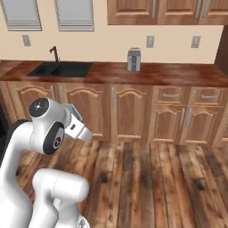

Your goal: Place the tupperware containing the fish and squash meal in the microwave. Close the microwave door and press the start button to reheat the meal.

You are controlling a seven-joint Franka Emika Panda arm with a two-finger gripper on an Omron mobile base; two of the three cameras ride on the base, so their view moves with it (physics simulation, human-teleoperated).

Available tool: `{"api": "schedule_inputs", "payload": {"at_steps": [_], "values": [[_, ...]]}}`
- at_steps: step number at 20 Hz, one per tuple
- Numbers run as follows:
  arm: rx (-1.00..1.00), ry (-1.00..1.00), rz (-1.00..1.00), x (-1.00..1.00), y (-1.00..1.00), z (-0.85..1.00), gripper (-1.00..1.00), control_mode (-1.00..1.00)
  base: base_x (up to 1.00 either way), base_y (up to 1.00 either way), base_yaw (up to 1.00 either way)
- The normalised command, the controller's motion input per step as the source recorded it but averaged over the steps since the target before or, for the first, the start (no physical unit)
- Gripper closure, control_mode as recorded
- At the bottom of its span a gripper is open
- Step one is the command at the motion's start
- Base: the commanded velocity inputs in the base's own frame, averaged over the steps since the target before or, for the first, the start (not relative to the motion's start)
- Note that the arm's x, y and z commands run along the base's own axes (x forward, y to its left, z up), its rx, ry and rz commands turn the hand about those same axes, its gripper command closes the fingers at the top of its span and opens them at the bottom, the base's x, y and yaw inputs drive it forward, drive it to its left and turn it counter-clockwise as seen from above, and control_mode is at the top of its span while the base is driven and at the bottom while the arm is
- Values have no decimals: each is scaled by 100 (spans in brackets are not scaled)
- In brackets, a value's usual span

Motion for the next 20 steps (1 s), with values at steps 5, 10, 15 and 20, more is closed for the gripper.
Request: {"api": "schedule_inputs", "payload": {"at_steps": [5,10,15,20], "values": [[0,0,0,0,0,0,100,100,94,0,-9],[0,0,0,0,0,0,100,100,75,0,-25],[0,0,0,0,0,0,100,100,54,-6,-45],[0,0,0,0,0,0,100,100,57,-14,-58]]}}
